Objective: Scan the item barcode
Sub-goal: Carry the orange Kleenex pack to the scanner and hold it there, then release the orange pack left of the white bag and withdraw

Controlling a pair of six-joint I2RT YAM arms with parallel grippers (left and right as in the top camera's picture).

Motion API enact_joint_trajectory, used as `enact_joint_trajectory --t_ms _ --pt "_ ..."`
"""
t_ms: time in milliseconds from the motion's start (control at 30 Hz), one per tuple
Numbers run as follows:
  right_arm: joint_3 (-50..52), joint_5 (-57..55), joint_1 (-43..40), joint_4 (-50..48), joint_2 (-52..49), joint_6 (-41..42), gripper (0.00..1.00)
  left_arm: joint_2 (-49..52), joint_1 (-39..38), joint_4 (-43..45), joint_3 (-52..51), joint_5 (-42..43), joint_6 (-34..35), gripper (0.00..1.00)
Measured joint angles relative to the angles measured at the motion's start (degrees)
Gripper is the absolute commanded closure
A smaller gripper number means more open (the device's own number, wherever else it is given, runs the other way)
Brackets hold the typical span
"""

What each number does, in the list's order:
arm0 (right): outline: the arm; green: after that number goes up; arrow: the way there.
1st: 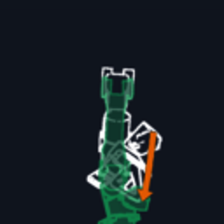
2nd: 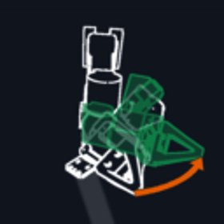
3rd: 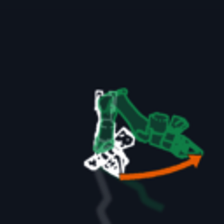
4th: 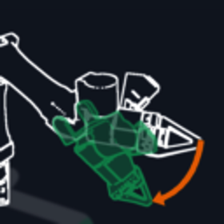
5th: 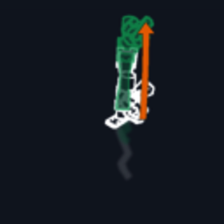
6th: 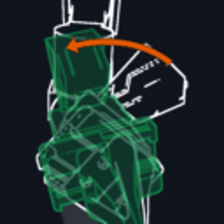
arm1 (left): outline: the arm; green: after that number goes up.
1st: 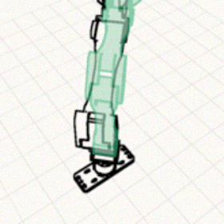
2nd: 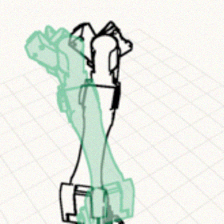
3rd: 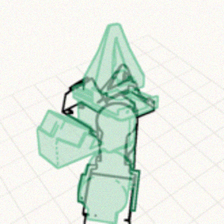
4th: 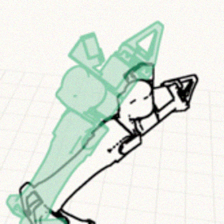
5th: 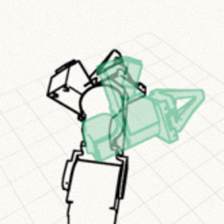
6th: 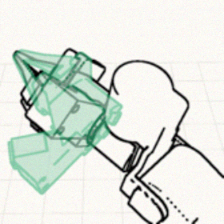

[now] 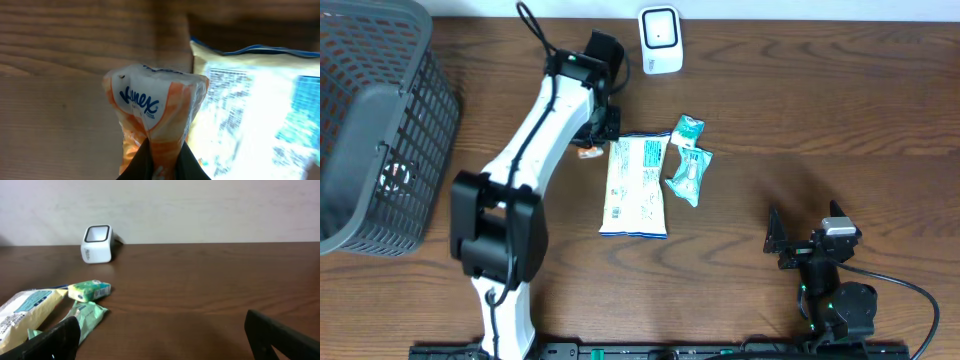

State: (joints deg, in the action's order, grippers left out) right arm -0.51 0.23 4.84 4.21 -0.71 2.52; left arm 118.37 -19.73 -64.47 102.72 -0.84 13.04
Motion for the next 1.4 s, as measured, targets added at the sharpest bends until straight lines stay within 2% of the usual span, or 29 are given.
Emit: enact_joint_trajectory --t_ms 100,267,400,767,900,1033,1067,1133,1167,1400 --pt "0.0 0.0 0.0 0.0 0.0 0.0 0.01 2.0 0.0 0.0 0.0 0.0 0.0 0.78" --pt "0.0 0.0 0.0 0.0 0.0 0.0 0.01 2.4 0.0 0.3 0.0 -0.6 -0.4 0.73" --pt "0.0 0.0 0.0 0.0 0.0 0.0 0.01 2.5 0.0 0.4 0.0 -0.8 -0.6 0.55" --pt "0.0 0.0 0.0 0.0 0.0 0.0 0.01 2.5 0.0 -1.8 0.7 -0.9 -0.9 0.52" --pt "0.0 0.0 0.0 0.0 0.0 0.0 0.01 1.7 0.0 -1.8 3.9 -0.9 -1.0 0.41" --pt "0.0 0.0 0.0 0.0 0.0 0.0 0.01 -3.0 0.2 0.2 6.9 -0.9 -1.0 0.31" --pt "0.0 0.0 0.0 0.0 0.0 0.0 0.01 -4.7 0.4 0.9 7.3 -0.8 -0.9 0.22" --pt "0.0 0.0 0.0 0.0 0.0 0.0 0.01 -9.4 1.2 3.2 8.0 -0.9 -1.1 0.18" --pt "0.0 0.0 0.0 0.0 0.0 0.0 0.01 -11.9 1.9 4.5 8.3 -0.9 -1.0 0.1" --pt "0.0 0.0 0.0 0.0 0.0 0.0 0.01 -25.5 11.7 11.1 9.2 -0.8 -0.9 0.08"
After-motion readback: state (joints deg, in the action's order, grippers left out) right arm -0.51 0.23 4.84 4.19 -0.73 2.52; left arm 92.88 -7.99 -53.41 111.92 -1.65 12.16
